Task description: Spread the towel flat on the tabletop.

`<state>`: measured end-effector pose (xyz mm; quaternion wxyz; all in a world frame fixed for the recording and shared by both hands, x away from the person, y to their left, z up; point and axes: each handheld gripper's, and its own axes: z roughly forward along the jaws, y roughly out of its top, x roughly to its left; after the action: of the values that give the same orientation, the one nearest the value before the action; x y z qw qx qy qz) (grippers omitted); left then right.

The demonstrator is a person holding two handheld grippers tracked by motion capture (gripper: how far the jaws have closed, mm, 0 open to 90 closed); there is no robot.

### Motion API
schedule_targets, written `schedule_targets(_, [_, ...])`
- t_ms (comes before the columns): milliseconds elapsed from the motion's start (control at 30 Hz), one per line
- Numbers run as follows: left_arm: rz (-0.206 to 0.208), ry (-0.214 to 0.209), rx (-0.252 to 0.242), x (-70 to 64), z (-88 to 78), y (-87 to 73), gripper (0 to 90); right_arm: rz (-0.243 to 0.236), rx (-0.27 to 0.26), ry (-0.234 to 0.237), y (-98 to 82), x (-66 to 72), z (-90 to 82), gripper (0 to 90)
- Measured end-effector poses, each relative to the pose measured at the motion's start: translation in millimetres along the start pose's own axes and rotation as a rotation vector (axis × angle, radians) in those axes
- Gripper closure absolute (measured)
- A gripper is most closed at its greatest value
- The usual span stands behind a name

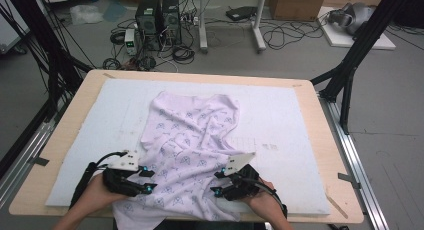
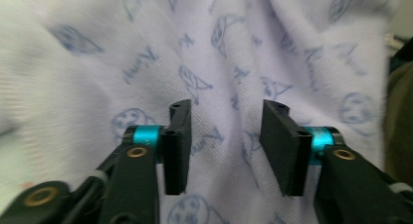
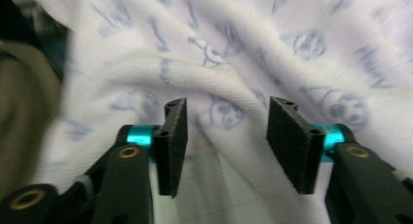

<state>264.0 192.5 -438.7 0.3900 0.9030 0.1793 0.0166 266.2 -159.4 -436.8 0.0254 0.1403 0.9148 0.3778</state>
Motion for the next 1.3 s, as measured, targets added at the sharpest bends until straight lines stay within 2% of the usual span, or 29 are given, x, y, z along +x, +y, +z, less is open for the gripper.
schedule_targets(33, [0.002,-0.002,-0.023,-1.4,1.0,-0.1,65.3,-0.012,0.003,-0.015,-0.4,0.4,3.1,63.0])
schedule_targets(67, [0.0,-0.025,-0.023,-2.5,1.7,0.2,76.2,-0.039,-0.002,-0.035,-0.9,0.4,2.5,70.5])
schedule_targets(133, [0.021,-0.005,-0.013,-7.0,0.2,1.7,84.5,-0.019,-0.004,-0.009,-1.9,-2.6,0.5,80.5])
schedule_targets(233, [0.037,-0.034,-0.011,-14.3,-6.1,1.3,85.9,-0.011,-0.004,0.044,-4.7,-3.1,-4.4,82.8])
schedule_targets(333, [0.056,-0.061,-0.042,-28.7,-18.1,-1.0,85.9,-0.024,-0.004,0.084,-8.9,7.6,-13.2,83.1])
schedule_targets(433, [0.089,-0.108,-0.083,-43.2,-33.2,-0.9,84.3,-0.041,-0.062,0.162,-12.5,23.8,-29.2,81.7])
schedule_targets(467, [0.088,-0.12,-0.094,-45.4,-36.8,0.1,81.5,-0.051,-0.087,0.174,-12.8,28.6,-35.9,79.9])
schedule_targets(533, [0.081,-0.078,-0.095,-44.8,-38.6,2.3,66.2,-0.05,-0.122,0.146,-12.5,31.9,-46.4,72.3])
schedule_targets(600, [0.071,-0.03,-0.079,-36.0,-34.6,3.4,59.9,-0.03,-0.108,0.096,-12.1,27.5,-48.9,65.8])
schedule_targets(667, [0.053,0.025,-0.063,-25.6,-26.5,4.1,52.5,0.001,-0.093,0.059,-12.5,19.6,-43.7,58.5])
schedule_targets(733, [0.039,0.043,-0.05,-17.5,-16.4,4.1,52.3,0.015,-0.067,0.036,-14.1,12.5,-34.8,57.2])
schedule_targets(800, [0.031,0.055,-0.019,-12.5,-5.9,3.8,54.5,0.013,-0.038,0.028,-17.1,7.7,-24.8,57.4])
schedule_targets(833, [0.034,0.05,0.004,-10.5,-0.7,3.3,58.9,0.014,-0.016,0.019,-18.4,6.0,-20.6,58.8])
schedule_targets(867, [0.039,0.051,0.009,-10.1,3.1,2.4,64.7,0.018,0.008,0.018,-19.5,5.7,-16.8,61.5])
schedule_targets(900, [0.036,0.067,-0.007,-10.6,3.1,1.9,67.9,0.002,0.012,0.009,-20.6,5.5,-14.7,65.2])
schedule_targets(933, [0.031,0.071,-0.008,-10.4,2.7,1.9,76.7,-0.001,0.006,-0.002,-21.2,6.2,-15.0,69.5])
schedule_targets(967, [0.035,0.055,-0.004,-10.5,1.8,1.5,85.8,-0.001,0.005,-0.005,-21.4,5.4,-15.4,75.6])
schedule_targets(1033, [0.038,0.051,-0.002,-13.1,-0.5,-0.9,87.8,0.0,0.005,0.013,-22.2,4.7,-16.3,86.5])
schedule_targets(1100, [0.045,0.035,0.002,-18.0,-7.4,-4.8,88.2,0.001,0.006,0.042,-23.0,6.2,-17.0,87.9])
schedule_targets(1167, [0.06,0.017,-0.019,-27.7,-20.5,-9.8,88.3,-0.013,0.006,0.098,-23.3,11.2,-21.6,88.1])
schedule_targets(1233, [0.072,0.01,-0.054,-37.7,-34.9,-13.4,88.2,-0.033,-0.06,0.147,-23.1,21.9,-33.0,87.9])
schedule_targets(1267, [0.072,0.005,-0.074,-40.2,-40.9,-13.8,87.6,-0.04,-0.088,0.141,-22.3,25.7,-40.0,86.6])
schedule_targets(1300, [0.071,0.014,-0.091,-41.3,-45.0,-12.9,85.2,-0.038,-0.102,0.117,-21.3,26.9,-46.4,83.9])
